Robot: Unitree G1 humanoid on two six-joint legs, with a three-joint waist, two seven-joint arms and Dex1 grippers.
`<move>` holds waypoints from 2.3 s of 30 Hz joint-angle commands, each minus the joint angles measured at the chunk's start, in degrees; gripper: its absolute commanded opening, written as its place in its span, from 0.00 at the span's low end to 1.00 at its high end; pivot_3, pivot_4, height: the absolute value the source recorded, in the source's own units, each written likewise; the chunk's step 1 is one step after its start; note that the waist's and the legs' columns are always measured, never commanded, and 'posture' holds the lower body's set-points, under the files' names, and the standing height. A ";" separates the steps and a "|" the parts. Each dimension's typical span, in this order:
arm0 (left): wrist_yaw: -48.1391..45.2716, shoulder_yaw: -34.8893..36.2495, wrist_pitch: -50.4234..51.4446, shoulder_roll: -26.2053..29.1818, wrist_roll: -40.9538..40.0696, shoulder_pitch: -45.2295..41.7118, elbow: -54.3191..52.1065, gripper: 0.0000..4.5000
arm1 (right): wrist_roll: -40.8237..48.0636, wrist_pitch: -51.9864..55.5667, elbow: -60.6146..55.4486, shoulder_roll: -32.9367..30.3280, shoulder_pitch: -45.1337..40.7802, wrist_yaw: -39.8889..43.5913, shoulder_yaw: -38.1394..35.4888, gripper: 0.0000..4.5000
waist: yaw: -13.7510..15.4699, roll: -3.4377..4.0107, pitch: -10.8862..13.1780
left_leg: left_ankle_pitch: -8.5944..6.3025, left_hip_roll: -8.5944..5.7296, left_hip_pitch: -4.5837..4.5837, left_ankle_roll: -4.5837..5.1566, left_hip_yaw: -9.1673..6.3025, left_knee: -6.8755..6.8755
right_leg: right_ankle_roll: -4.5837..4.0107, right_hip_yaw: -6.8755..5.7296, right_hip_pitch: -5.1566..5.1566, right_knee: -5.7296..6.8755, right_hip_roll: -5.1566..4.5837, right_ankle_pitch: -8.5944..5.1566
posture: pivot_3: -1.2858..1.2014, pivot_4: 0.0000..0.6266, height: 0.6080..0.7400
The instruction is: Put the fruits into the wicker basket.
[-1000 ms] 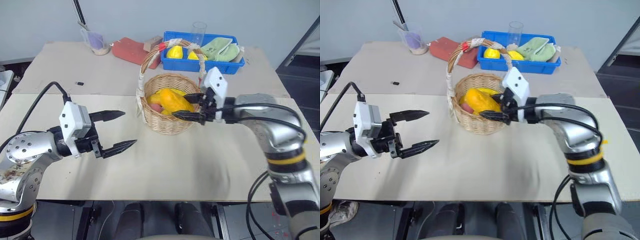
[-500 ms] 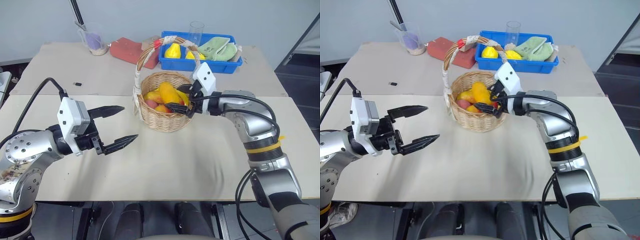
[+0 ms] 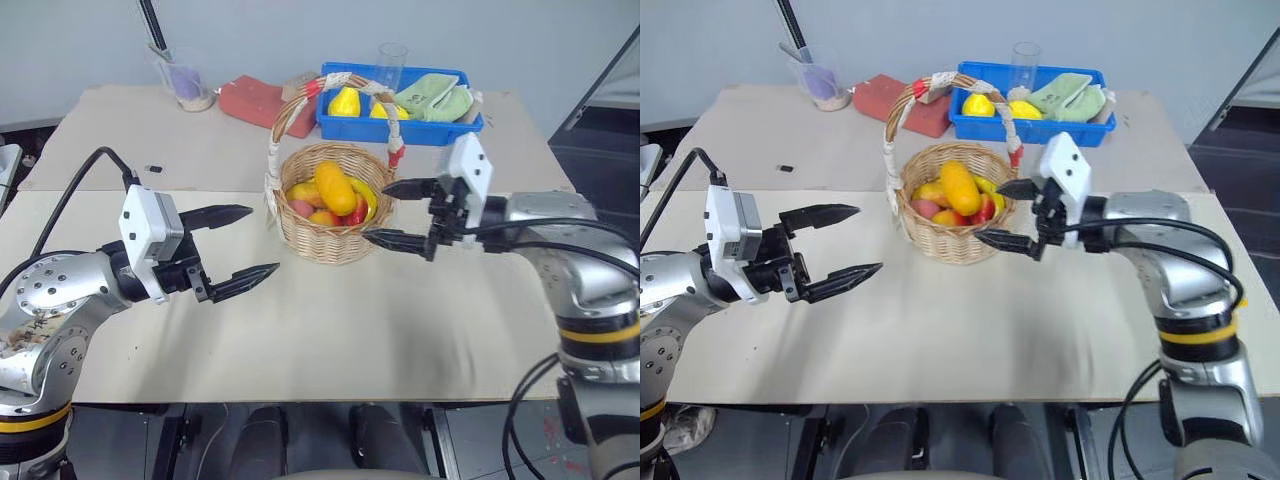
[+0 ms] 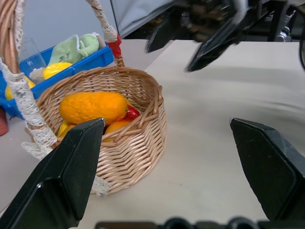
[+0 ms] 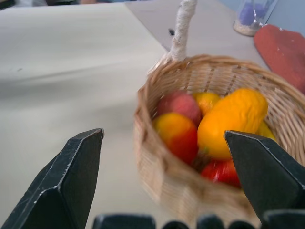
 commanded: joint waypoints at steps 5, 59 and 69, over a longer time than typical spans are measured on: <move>2.16 1.19 1.58 -0.50 -3.97 -1.88 -1.32 1.00 | -3.15 -4.87 4.00 2.76 -1.27 -8.15 -4.18 1.00 | -0.32 0.00 0.00 | 0.00 0.02 0.01 0.00 0.00 0.00 | 0.00 0.03 -0.01 0.02 0.05 0.00 | 0.52 0.24 0.94; 6.76 -0.33 0.06 -1.29 1.75 -4.70 2.33 1.00 | -12.35 -25.09 39.37 10.90 -11.19 -21.47 -9.75 0.68 | -1.48 0.03 0.02 | 0.08 -0.03 0.07 -0.14 0.01 -0.01 | -0.01 0.08 0.03 0.15 -0.01 0.03 | 0.52 0.24 0.94; 8.30 2.92 0.82 4.24 12.43 4.91 4.92 1.00 | -7.97 -14.99 20.63 -4.62 1.87 -2.91 -8.77 0.99 | -0.94 0.05 0.03 | 0.08 -0.03 0.08 -0.13 0.04 -0.03 | -0.01 0.08 0.04 0.09 -0.02 0.03 | 0.52 0.24 0.94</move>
